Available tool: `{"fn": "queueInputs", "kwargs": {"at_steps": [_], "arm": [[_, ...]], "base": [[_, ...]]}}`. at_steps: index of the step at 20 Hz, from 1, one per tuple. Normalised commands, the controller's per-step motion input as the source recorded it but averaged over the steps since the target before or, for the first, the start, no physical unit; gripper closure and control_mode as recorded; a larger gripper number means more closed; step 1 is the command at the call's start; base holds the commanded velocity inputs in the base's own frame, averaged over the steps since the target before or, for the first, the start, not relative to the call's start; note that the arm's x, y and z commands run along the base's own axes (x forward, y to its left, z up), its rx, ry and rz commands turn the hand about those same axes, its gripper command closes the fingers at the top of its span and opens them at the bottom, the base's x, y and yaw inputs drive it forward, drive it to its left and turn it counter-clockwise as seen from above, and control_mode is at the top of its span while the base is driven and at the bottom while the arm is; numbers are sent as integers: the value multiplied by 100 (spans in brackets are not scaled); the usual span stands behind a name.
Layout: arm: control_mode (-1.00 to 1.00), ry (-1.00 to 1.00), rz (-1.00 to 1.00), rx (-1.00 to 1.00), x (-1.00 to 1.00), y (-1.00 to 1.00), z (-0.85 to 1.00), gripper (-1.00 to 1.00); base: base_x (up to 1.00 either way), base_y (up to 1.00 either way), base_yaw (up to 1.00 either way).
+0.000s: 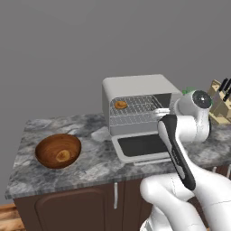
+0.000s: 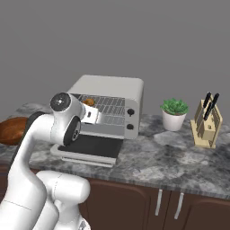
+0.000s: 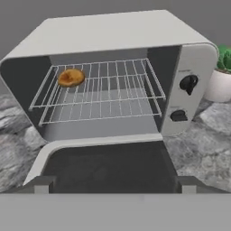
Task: Pick up the heated bread from the toaster oven and place it in the bowl. Then move the bread bowl to the dining counter.
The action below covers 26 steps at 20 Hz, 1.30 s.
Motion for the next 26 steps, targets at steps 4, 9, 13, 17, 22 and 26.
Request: {"fn": "queueInputs", "kwargs": {"at_steps": [4,9,13,17,22,26], "arm": [[-100,-7,6,0,5,-5,0,-100],[-100,-17,1,0,5,0,3,-100],[-100,-27,0,0,2,0,6,-100],[-100,-24,0,0,10,0,2,-100],[-100,-11,0,0,15,5,5,-100],[-100,-1,0,0,34,10,0,-100]], "base": [[0,0,0],[0,0,0],[0,0,0],[0,0,0],[0,0,0],[0,0,0]]}}
